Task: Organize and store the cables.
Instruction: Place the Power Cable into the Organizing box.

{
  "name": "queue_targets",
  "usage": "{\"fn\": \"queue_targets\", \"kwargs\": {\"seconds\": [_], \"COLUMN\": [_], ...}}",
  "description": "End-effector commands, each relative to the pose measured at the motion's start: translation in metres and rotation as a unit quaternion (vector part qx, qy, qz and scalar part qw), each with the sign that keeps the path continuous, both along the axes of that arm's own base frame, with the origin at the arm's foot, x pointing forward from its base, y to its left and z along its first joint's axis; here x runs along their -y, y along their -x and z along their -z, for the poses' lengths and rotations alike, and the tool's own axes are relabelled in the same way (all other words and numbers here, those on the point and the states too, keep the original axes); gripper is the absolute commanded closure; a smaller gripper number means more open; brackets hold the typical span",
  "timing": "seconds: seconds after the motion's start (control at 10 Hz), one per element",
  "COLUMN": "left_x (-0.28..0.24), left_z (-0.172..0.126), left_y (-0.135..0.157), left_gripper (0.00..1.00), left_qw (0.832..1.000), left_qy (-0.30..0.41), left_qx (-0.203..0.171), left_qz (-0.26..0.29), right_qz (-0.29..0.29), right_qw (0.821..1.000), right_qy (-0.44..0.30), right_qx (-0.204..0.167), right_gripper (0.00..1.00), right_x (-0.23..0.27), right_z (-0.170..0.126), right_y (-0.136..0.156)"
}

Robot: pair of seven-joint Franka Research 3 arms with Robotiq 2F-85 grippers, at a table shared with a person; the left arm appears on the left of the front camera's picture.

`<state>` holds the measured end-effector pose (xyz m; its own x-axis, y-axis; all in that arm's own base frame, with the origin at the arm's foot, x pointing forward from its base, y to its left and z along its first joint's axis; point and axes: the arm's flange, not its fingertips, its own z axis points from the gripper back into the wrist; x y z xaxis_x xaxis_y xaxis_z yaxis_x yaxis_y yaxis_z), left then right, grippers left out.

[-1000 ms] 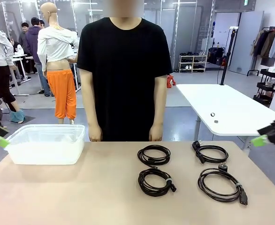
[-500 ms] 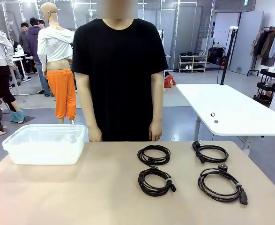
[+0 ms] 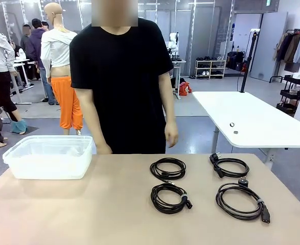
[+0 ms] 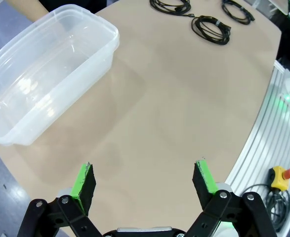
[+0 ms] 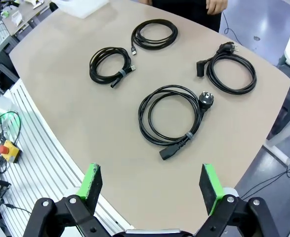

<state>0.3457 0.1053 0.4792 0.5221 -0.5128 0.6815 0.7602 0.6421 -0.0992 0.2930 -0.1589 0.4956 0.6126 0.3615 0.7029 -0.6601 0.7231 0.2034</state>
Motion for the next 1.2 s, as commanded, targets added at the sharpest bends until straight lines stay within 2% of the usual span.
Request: {"fn": "queue_targets", "kwargs": {"seconds": [0.0,1.1], "left_x": [-0.0015,-0.0015], "left_z": [0.0016,0.0016], "left_y": [-0.0001,-0.0001], "left_gripper": [0.00,0.00], "left_qw": [1.000,1.000], "left_qy": [0.005,0.005], "left_qx": [0.000,0.000], "left_qz": [0.001,0.001], "right_qz": [-0.002,-0.002], "right_qw": [1.000,1.000], "right_qy": [0.003,0.003], "right_qx": [0.005,0.005], "right_gripper": [0.00,0.00], "right_x": [0.0026,0.0026], "right_z": [-0.0015,-0.0015], "right_y": [0.0026,0.0026]}}
